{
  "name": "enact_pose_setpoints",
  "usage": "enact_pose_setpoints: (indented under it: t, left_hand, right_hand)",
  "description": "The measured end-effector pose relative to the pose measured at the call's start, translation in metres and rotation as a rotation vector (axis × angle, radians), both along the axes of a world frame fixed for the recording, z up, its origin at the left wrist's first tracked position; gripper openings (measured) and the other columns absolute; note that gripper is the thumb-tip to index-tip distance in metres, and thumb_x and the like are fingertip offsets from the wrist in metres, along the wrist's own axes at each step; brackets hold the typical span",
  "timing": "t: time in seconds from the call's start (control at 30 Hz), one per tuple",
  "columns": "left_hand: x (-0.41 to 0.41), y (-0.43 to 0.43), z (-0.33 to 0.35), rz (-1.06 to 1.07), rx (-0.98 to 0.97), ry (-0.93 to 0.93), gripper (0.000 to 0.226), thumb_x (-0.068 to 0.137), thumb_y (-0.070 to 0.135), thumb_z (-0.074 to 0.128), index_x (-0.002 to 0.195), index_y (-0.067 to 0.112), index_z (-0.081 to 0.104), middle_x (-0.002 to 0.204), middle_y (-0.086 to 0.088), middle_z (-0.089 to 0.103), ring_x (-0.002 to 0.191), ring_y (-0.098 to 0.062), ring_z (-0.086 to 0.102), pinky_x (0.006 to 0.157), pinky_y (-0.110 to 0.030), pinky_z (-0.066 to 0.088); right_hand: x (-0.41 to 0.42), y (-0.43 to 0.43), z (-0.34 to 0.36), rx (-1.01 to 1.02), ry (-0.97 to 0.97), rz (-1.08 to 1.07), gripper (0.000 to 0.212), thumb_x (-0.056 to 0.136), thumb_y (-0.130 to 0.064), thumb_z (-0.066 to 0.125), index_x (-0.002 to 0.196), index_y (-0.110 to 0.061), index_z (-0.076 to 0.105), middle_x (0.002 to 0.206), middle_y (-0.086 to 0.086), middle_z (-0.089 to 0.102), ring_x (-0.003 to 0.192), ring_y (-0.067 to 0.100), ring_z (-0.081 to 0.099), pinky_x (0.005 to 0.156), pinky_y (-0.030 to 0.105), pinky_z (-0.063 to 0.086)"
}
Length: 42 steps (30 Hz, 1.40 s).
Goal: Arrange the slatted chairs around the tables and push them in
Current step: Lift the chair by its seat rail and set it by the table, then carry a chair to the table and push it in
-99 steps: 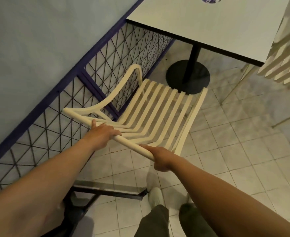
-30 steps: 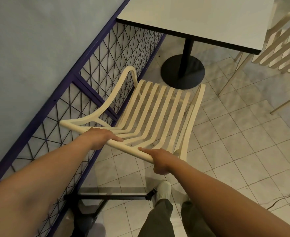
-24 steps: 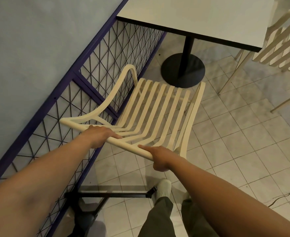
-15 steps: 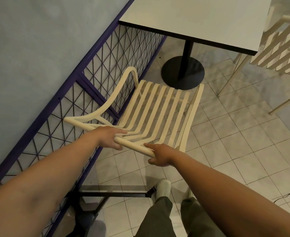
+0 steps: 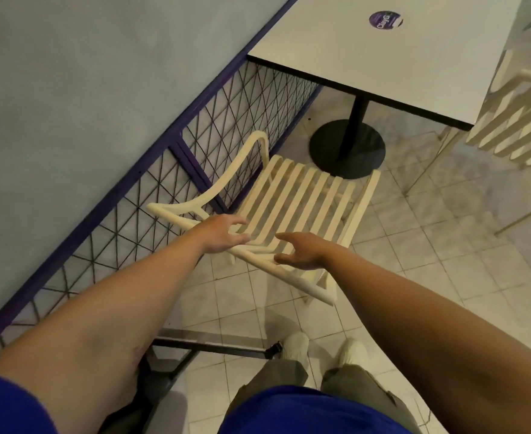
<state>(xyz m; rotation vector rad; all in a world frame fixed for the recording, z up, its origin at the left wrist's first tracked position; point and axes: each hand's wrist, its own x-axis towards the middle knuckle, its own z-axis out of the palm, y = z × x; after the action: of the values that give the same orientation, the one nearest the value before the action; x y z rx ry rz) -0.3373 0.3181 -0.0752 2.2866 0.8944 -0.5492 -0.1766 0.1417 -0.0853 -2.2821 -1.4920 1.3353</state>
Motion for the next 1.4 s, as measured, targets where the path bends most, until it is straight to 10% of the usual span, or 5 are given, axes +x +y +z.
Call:
enact_pose_setpoints:
  t: [0.47,1.4]
  left_hand:
    - [0.081,-0.055,0.014,0.007,-0.02,0.009,0.058,0.091,0.055,0.064,0.141,0.029,0.053,0.147,0.001,0.052,0.132,-0.023,0.05,0.103,-0.037,0.043]
    - [0.578,-0.439,-0.019,-0.338,-0.049,0.075,0.06,0.093,0.053,0.062,0.145,0.026,0.05,0.151,-0.002,0.048,0.136,-0.023,0.046,0.113,-0.039,0.035]
  right_hand:
    - [0.078,-0.041,0.025,0.072,-0.04,0.007,0.07,0.096,-0.049,0.055,0.155,-0.026,0.025,0.159,0.006,0.032,0.146,0.028,0.028,0.115,0.043,0.025]
    - [0.534,-0.452,-0.01,-0.045,-0.066,-0.264,0.076,0.093,-0.056,0.053,0.156,-0.025,0.023,0.16,0.004,0.029,0.145,0.026,0.03,0.116,0.039,0.026]
